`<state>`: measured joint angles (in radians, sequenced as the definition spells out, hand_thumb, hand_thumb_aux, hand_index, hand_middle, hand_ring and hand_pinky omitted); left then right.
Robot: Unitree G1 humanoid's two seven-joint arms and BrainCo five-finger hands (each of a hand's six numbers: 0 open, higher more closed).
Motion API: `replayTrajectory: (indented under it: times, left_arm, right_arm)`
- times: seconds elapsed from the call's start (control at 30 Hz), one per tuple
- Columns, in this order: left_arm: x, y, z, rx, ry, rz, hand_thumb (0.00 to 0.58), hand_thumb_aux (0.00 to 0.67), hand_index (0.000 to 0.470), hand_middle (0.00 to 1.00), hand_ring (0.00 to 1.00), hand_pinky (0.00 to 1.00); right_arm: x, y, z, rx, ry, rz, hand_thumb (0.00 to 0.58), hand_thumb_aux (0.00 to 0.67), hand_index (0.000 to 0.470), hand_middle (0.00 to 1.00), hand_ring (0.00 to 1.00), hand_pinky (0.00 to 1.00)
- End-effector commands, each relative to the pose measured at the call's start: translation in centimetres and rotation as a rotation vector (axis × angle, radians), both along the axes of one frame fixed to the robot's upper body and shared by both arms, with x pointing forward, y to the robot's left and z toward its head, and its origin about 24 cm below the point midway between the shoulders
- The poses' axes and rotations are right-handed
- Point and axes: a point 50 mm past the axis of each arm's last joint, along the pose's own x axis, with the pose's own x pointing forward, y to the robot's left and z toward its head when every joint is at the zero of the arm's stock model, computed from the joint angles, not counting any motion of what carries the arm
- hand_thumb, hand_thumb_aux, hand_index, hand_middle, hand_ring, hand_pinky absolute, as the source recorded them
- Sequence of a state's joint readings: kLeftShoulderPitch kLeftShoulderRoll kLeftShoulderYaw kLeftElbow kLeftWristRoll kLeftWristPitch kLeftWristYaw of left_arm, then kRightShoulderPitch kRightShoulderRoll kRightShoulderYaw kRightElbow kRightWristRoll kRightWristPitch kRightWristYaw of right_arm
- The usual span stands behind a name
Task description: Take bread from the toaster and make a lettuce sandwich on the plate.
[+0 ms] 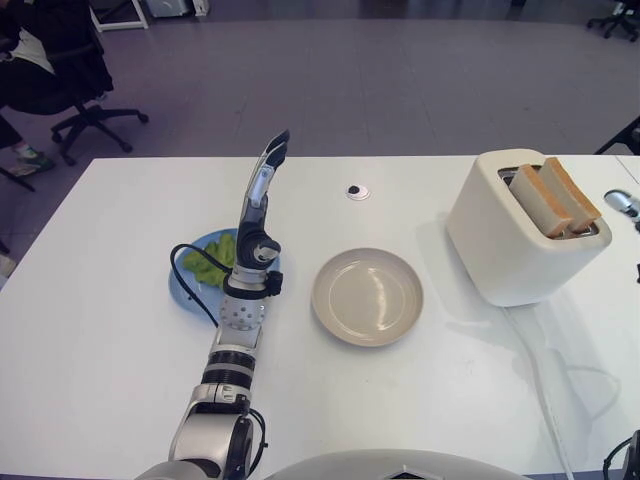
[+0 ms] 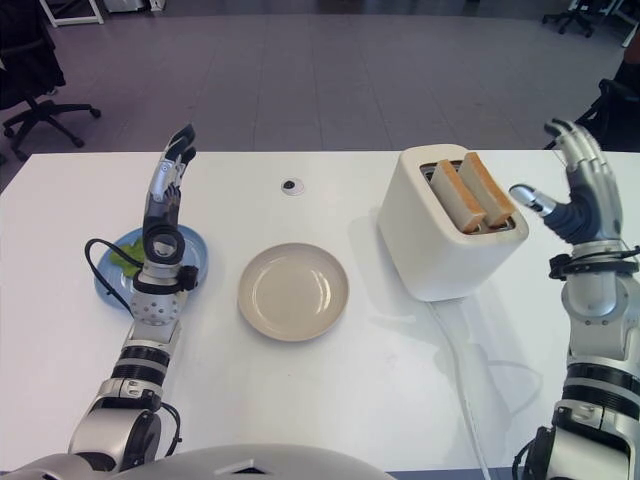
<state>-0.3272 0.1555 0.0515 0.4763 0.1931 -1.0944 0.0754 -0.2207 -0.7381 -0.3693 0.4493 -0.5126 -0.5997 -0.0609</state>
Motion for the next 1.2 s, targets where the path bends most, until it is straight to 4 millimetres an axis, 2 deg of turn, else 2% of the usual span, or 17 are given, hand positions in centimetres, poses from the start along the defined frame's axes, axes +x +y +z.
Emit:
replayTrajectory:
  times: [0.03,0.07,0.1,0.13,0.17,0.27,0.33,0.67,0.7,0.73,0.77,0.8,0.83,1.03,1.1,1.13,1.2]
  left_arm:
    - [0.1,0.2,-0.2,0.018,0.007,0.009,0.0,0.0,0.0,0.0,0.0,0.0]
    - [0.1,0.2,-0.2,0.019,0.006,0.01,0.0,0.0,0.0,0.0,0.0,0.0]
    - [0.1,0.3,-0.1,0.021,0.006,0.011,0.0,0.0,0.0,0.0,0.0,0.0]
    - [0.1,0.3,-0.1,0.022,0.006,0.013,0.0,0.0,0.0,0.0,0.0,0.0]
    - [0.1,0.3,-0.2,0.023,0.006,0.014,0.0,0.0,0.0,0.0,0.0,0.0]
    - [0.2,0.4,-0.2,0.025,0.006,0.016,0.0,0.0,0.0,0.0,0.0,0.0]
    - [0.2,0.5,-0.2,0.026,0.005,0.018,0.0,0.0,0.0,0.0,0.0,0.0]
    - [0.1,0.6,-0.2,0.036,0.003,0.019,0.0,0.0,0.0,0.0,0.0,0.0]
    - [0.1,0.6,-0.2,0.038,0.003,0.02,0.0,0.0,0.0,0.0,0.0,0.0]
    - [0.1,0.6,-0.2,0.04,0.003,0.02,0.0,0.0,0.0,0.0,0.0,0.0]
    - [0.1,0.6,-0.1,0.041,0.003,0.02,0.0,0.0,0.0,0.0,0.0,0.0]
    - [0.1,0.6,-0.1,0.043,0.002,0.02,0.0,0.0,0.0,0.0,0.0,0.0]
    - [0.1,0.6,-0.2,0.045,0.002,0.02,0.0,0.0,0.0,0.0,0.0,0.0]
    - [0.2,0.6,-0.3,0.056,0.007,0.022,0.0,0.0,0.0,0.0,0.0,0.0]
    - [0.2,0.6,-0.3,0.062,0.009,0.023,0.0,0.0,0.0,0.0,0.0,0.0]
    - [0.2,0.6,-0.3,0.065,0.009,0.024,0.0,0.0,0.0,0.0,0.0,0.0]
    - [0.2,0.5,-0.3,0.068,0.009,0.024,0.0,0.0,0.0,0.0,0.0,0.0]
  right_arm:
    - [0.6,-0.3,-2.3,-0.038,0.138,-0.004,0.0,0.0,0.0,0.0,0.0,0.0]
    - [0.7,-0.4,-2.7,-0.035,0.16,-0.006,0.058,0.034,0.024,0.0,0.0,0.0]
    - [0.7,-0.5,-3.0,-0.034,0.18,-0.008,0.212,0.137,0.096,0.0,0.0,0.0]
    - [0.8,-0.6,-3.3,-0.032,0.198,-0.01,0.297,0.202,0.142,0.0,0.0,0.0]
    - [0.8,-0.7,-3.5,-0.032,0.21,-0.011,0.447,0.349,0.245,0.0,0.0,0.0]
    - [1.0,-0.5,-3.6,-0.028,0.208,0.008,0.531,0.476,0.334,0.0,0.0,0.0]
    - [1.1,0.0,-3.2,-0.019,0.176,0.037,0.58,0.67,0.47,0.0,0.0,0.0]
    - [1.0,1.3,-3.0,0.007,0.151,0.112,0.58,0.67,0.47,0.0,0.0,0.0]
    - [1.0,1.4,-3.1,0.005,0.16,0.115,0.58,0.654,0.459,0.0,0.0,0.0]
    - [1.0,1.5,-3.2,0.006,0.169,0.119,0.545,0.504,0.354,0.0,0.0,0.0]
    - [1.0,1.6,-3.3,0.005,0.177,0.121,0.456,0.36,0.253,0.0,0.0,0.0]
    - [1.0,1.6,-3.5,0.006,0.186,0.121,0.005,0.003,0.002,0.0,0.0,0.0]
    - [1.0,1.7,-3.6,0.007,0.193,0.12,0.0,0.0,0.0,0.0,0.0,0.0]
    - [1.2,1.6,-4.4,0.01,0.229,0.106,0.009,0.005,0.004,0.0,0.0,0.0]
    - [1.2,1.5,-4.5,0.012,0.233,0.105,0.148,0.092,0.065,0.0,0.0,0.0]
    - [1.2,1.5,-4.5,0.012,0.232,0.105,0.294,0.2,0.14,0.0,0.0,0.0]
    - [1.2,1.5,-4.4,0.016,0.215,0.107,0.466,0.373,0.262,0.0,0.0,0.0]
